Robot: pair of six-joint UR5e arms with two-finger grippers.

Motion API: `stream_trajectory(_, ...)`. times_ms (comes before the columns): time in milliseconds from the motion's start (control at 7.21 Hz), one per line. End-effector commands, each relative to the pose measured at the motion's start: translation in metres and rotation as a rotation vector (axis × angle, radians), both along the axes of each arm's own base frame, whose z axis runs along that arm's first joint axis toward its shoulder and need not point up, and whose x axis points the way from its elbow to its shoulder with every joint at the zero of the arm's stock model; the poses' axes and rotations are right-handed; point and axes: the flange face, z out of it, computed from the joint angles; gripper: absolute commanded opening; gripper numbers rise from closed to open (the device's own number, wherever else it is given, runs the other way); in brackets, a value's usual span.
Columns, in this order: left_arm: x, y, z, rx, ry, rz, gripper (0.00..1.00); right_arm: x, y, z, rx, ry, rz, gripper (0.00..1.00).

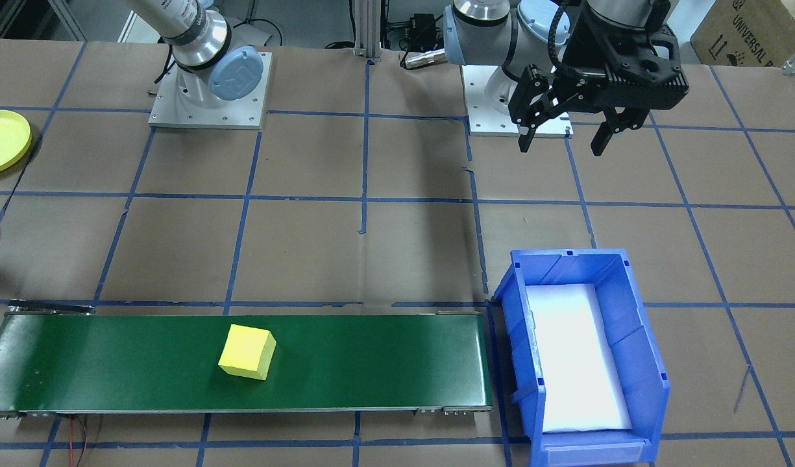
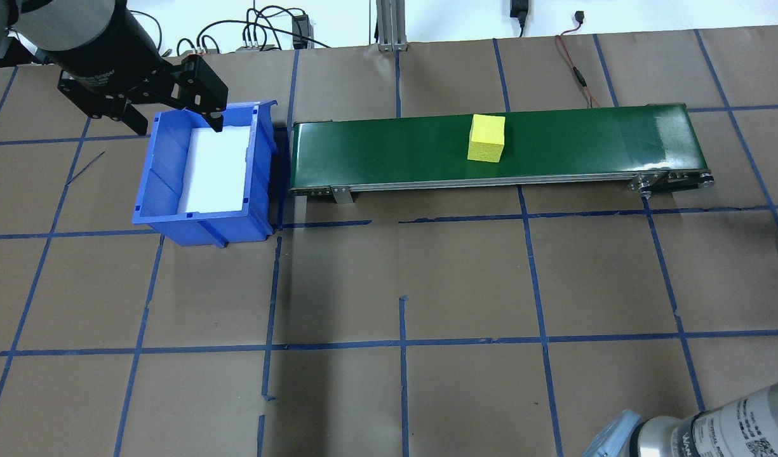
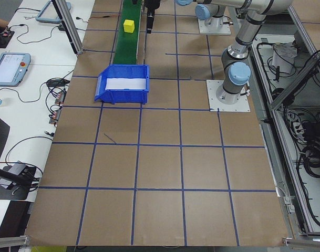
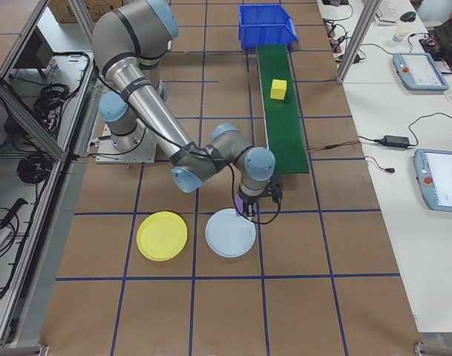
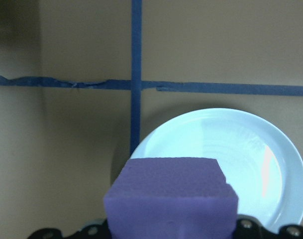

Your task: Move block left to right into plate

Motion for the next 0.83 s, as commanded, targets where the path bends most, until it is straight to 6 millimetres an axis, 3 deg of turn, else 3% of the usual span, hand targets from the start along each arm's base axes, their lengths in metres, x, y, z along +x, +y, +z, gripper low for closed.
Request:
stream_trajectory(0, 0.0, 0.0, 0.0, 0.0, 0.0, 0.0, 1.0, -0.027, 0.02, -0.03, 0.007, -0.014, -0.01, 0.23)
stream_trajectory(139, 0.0, 0.0, 0.0, 0.0, 0.0, 0.001, 1.0, -0.03, 0.018, -0.04, 0.003, -0.012, -0.012, 0.44)
stream_trajectory(277, 0.0, 0.0, 0.0, 0.0, 0.001, -0.001, 1.0, -0.029, 0.017, -0.037, -0.01, -0.016, -0.02, 0.99)
stream_trajectory(555, 0.0, 0.0, 0.0, 0.0, 0.002, 0.001, 1.0, -0.031, 0.016, -0.026, -0.019, -0.009, -0.021, 1.0)
stream_trajectory(694, 0.0, 0.0, 0.0, 0.0, 0.002, 0.001, 1.0, -0.028, 0.017, -0.008, -0.028, 0.005, -0.039, 1.0)
